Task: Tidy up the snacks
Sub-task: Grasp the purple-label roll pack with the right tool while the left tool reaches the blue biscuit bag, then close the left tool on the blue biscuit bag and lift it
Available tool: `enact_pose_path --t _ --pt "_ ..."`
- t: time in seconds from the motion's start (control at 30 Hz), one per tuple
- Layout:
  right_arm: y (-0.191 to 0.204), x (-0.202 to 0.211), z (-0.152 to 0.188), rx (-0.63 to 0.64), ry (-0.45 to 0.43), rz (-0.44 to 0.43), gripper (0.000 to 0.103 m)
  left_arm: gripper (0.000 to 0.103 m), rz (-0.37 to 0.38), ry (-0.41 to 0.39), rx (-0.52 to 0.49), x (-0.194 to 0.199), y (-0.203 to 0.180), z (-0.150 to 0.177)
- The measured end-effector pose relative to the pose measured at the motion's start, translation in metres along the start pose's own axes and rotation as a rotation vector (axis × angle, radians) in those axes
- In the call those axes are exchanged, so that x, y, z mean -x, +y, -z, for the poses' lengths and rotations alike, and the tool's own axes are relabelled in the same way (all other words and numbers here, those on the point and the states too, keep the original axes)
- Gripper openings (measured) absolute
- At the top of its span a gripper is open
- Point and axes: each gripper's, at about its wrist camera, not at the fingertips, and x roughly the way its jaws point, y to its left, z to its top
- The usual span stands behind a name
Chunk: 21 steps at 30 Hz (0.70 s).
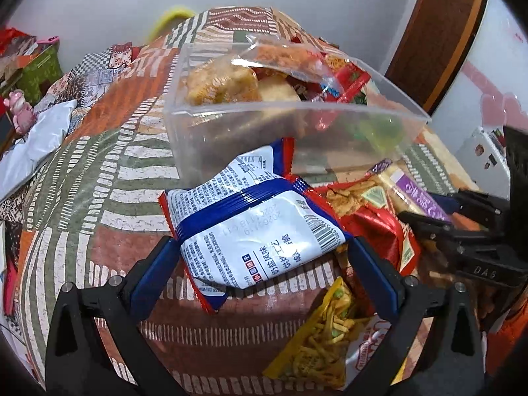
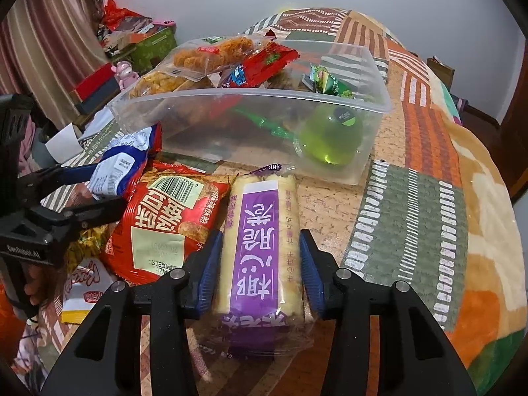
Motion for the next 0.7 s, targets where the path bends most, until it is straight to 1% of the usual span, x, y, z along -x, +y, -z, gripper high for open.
enact_pose_path --t 0.03,0.23,0.3,0.47,0.5,0.53,0.57,0.6,0.63,0.7 --pt "-0.001 0.001 0.000 -0.003 -0.003 0.001 0.042 0.103 0.016 0.003 0.012 0.000 0.001 -0.001" --pt "-0.007 0.008 0.001 -0.035 -0.035 0.001 0.042 0.103 0.052 0.016 0.040 0.000 0.006 -0.004" --pt "-0.008 0.012 0.001 -0.043 -0.048 0.003 0.042 0.103 0.050 0.019 0.039 -0.002 0.004 -0.006" --pt "-0.011 0.016 0.002 -0.057 -0.063 0.001 0.042 0.103 0.011 0.006 0.011 -0.005 -0.002 -0.003" --pt "-0.011 0.018 0.003 -0.060 -0.067 0.001 0.041 0.101 0.010 0.001 0.009 -0.005 -0.002 -0.003" --pt "-0.012 0.018 0.003 -0.062 -0.069 0.000 0.041 0.093 0.010 -0.001 0.010 -0.004 -0.002 -0.002" --pt "-0.013 0.020 0.003 -0.067 -0.073 0.000 0.041 0.092 0.007 -0.004 0.010 -0.002 -0.001 -0.001" --pt "-0.014 0.022 0.003 -0.073 -0.079 0.000 0.041 0.084 0.009 -0.005 0.010 -0.001 0.000 0.000" --pt "-0.015 0.023 0.003 -0.076 -0.082 -0.001 0.040 0.076 -0.008 -0.009 0.008 0.002 0.001 0.002" --pt "-0.017 0.026 0.003 -0.084 -0.089 -0.003 0.040 0.069 -0.014 -0.011 -0.001 0.005 0.004 0.005"
